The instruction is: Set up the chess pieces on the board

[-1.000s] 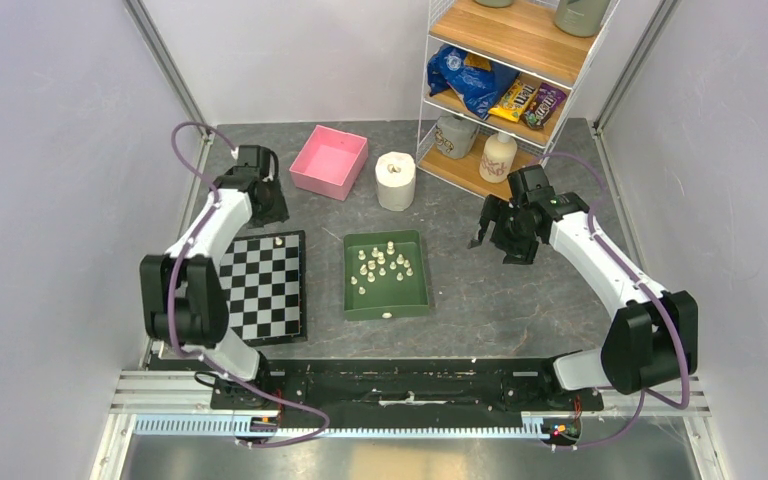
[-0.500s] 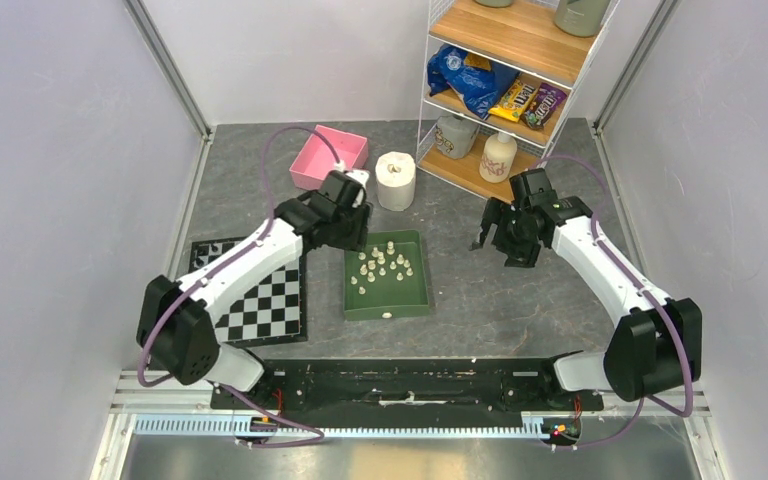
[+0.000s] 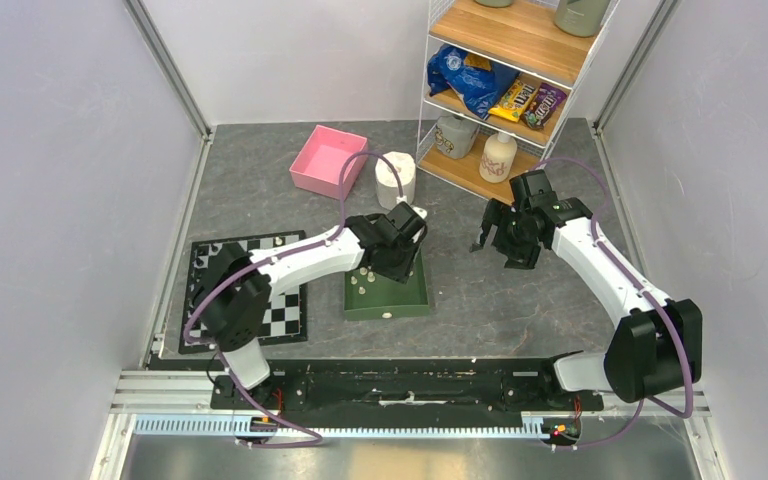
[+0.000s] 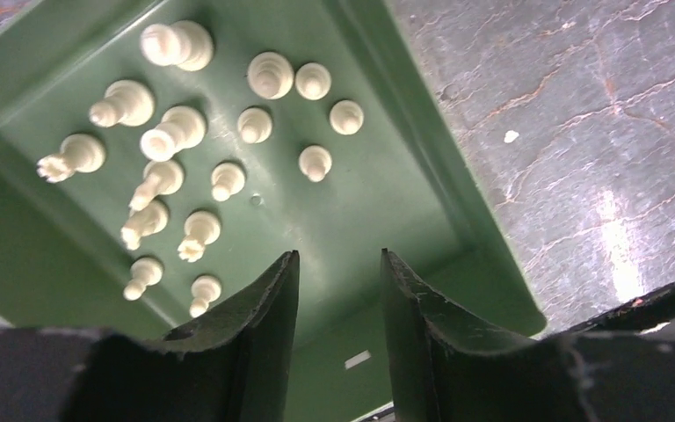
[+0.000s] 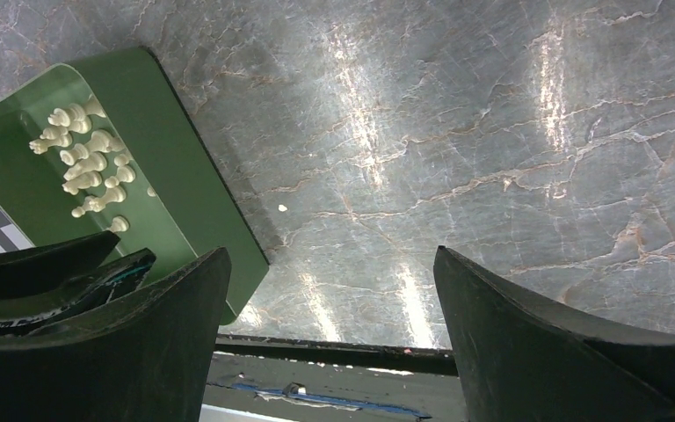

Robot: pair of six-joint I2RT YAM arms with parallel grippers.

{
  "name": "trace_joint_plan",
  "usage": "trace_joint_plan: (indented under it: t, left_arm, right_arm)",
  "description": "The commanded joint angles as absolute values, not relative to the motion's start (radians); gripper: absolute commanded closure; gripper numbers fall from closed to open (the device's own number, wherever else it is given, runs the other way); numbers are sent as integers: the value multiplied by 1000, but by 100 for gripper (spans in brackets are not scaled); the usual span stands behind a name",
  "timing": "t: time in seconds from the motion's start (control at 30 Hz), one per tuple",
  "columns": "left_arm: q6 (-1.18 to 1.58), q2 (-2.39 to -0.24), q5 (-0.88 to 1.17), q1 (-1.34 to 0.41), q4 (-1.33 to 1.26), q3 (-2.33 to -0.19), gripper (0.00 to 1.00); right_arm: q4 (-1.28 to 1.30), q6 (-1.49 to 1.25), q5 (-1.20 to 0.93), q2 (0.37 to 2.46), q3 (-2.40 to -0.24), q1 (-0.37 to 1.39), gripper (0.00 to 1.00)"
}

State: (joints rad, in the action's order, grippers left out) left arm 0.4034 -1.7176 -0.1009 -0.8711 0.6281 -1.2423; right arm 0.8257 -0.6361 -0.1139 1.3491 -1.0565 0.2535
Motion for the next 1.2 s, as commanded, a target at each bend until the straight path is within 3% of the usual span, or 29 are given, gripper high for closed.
trace_joint_plan:
  t: [0.0, 0.37, 1.17]
  left_arm:
    - [462, -1763, -103, -883, 582, -1290, 55]
    - [478, -1820, -174, -883, 543, -1299, 62]
    - [470, -1910, -208, -867, 563, -1353, 66]
  right_arm:
    - [816, -638, -108, 1328, -1057, 255, 7]
    - [816, -633, -108, 1328, -1057, 256, 7]
    - [814, -630, -101, 1341, -1054, 255, 7]
